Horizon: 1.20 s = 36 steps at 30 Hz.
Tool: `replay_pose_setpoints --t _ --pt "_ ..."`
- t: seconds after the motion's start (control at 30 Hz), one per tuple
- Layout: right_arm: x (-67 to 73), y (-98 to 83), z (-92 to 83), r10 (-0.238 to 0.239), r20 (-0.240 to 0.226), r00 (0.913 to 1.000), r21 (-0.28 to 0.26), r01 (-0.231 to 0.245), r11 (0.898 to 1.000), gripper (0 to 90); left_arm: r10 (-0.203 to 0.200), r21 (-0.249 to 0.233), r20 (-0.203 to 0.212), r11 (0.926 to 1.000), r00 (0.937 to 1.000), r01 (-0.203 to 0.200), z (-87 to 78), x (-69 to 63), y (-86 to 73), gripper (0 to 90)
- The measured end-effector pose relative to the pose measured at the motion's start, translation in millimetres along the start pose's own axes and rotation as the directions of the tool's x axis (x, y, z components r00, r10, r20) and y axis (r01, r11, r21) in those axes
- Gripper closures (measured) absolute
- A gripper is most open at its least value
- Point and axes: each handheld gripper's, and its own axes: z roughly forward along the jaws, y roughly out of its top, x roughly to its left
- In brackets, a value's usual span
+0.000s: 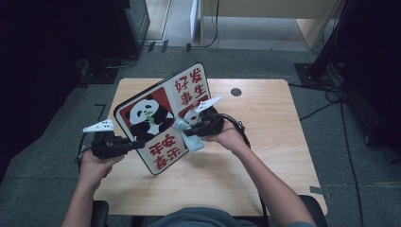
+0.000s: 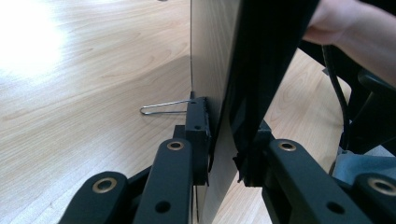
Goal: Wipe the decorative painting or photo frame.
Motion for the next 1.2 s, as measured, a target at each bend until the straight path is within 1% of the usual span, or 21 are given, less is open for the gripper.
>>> replay_pose_setpoints --t 0.1,0.13,0.17,0.23,0.3,0.33,0.37,0.4,0.43,0.5,0.53,0.63,0.7,0.73,0.77,0.87,0.93,1.03,1.2 --pt "3.5 13.9 -6.6 -0.013 0.005 0.9999 -0.002 0.013 1.000 79.7 0.000 0.000 0.001 1.0000 1.0000 0.000 -0.1 0.3 -0.1 77.8" --pt "5.4 22.6 -10.9 -0.023 0.008 0.9997 -0.007 0.023 1.000 79.7 0.000 -0.001 0.002 1.0000 1.0000 0.000 -0.1 0.4 -0.1 77.8" --pt "5.4 22.6 -10.9 -0.023 0.008 0.9997 -0.007 0.023 1.000 79.7 0.000 -0.001 0.002 1.0000 1.0000 0.000 -0.1 0.4 -0.1 77.8" --pt "7.7 32.7 -15.8 -0.037 0.010 0.9993 -0.014 0.037 0.999 79.7 -0.001 -0.001 0.003 1.0000 1.0000 0.001 -0.1 0.5 -0.2 77.8" --pt "12.2 50.2 -22.6 -0.061 0.019 0.9980 -0.021 0.062 0.998 79.7 -0.001 -0.001 0.003 1.0000 1.0000 0.001 -0.1 0.5 -0.1 77.7" --pt "12.2 50.2 -22.6 -0.061 0.019 0.9980 -0.021 0.062 0.998 79.7 -0.001 -0.001 0.003 1.0000 1.0000 0.001 -0.1 0.5 -0.2 77.7" --pt "16.1 61.7 -26.8 -0.079 0.024 0.9966 -0.024 0.080 0.997 79.7 -0.002 -0.002 0.005 1.0000 1.0000 0.002 -0.3 0.6 -0.2 77.3" --pt "16.1 61.7 -26.8 -0.079 0.024 0.9966 -0.024 0.080 0.997 79.7 -0.003 -0.004 0.007 1.0000 1.0000 0.003 -0.5 0.9 -0.2 77.3" --pt "18.3 67.8 -29.2 -0.086 0.026 0.9960 -0.025 0.086 0.996 79.7 -0.006 -0.007 0.010 1.0000 0.9999 0.006 -1.0 1.4 -0.2 77.1" --pt "23.0 81.5 -34.2 -0.110 0.031 0.9934 -0.037 0.111 0.993 79.7 -0.010 -0.009 0.014 0.9999 0.9999 0.010 -1.5 1.7 -0.4 76.2" --pt "24.2 84.6 -35.4 -0.114 0.032 0.9929 -0.039 0.116 0.993 79.6 -0.009 -0.007 0.012 0.9999 0.9999 0.009 -1.9 1.7 -0.4 75.9" --pt "30.9 102.1 -41.1 -0.134 0.036 0.9903 -0.058 0.136 0.989 79.6 -0.010 -0.013 0.014 0.9999 0.9999 0.010 -3.7 1.4 -1.0 75.3" --pt "36.4 117.2 -44.1 -0.149 0.038 0.9882 -0.066 0.151 0.986 79.6 -0.009 -0.018 0.013 0.9998 0.9999 0.009 -6.2 1.9 -1.8 75.2" --pt "36.4 117.2 -44.1 -0.149 0.038 0.9882 -0.066 0.151 0.986 79.6 -0.010 -0.022 0.013 0.9997 0.9999 0.010 -7.2 1.9 -2.4 75.2" --pt "38.6 123.4 -43.8 -0.159 0.041 0.9864 -0.068 0.161 0.985 79.7 -0.009 -0.025 0.015 0.9996 0.9999 0.009 -8.2 1.8 -2.9 76.6" --pt "39.4 127.2 -42.0 -0.165 0.041 0.9855 -0.069 0.167 0.983 79.6 -0.003 -0.024 0.010 0.9997 0.9999 0.003 -8.7 1.0 -3.2 77.1" --pt "39.5 130.0 -39.6 -0.158 0.041 0.9867 -0.069 0.160 0.985 79.6 0.001 -0.023 0.004 0.9997 1.0000 -0.001 -8.6 0.9 -3.0 77.7" --pt "38.0 130.9 -35.2 -0.155 0.048 0.9867 -0.061 0.158 0.986 79.6 0.004 -0.025 0.000 0.9997 1.0000 -0.004 -8.5 1.0 -3.2 78.1" --pt "35.2 128.9 -32.7 -0.142 0.037 0.9891 -0.077 0.145 0.986 79.6 0.003 -0.024 0.001 0.9997 1.0000 -0.003 -8.3 1.4 -3.0 78.3"
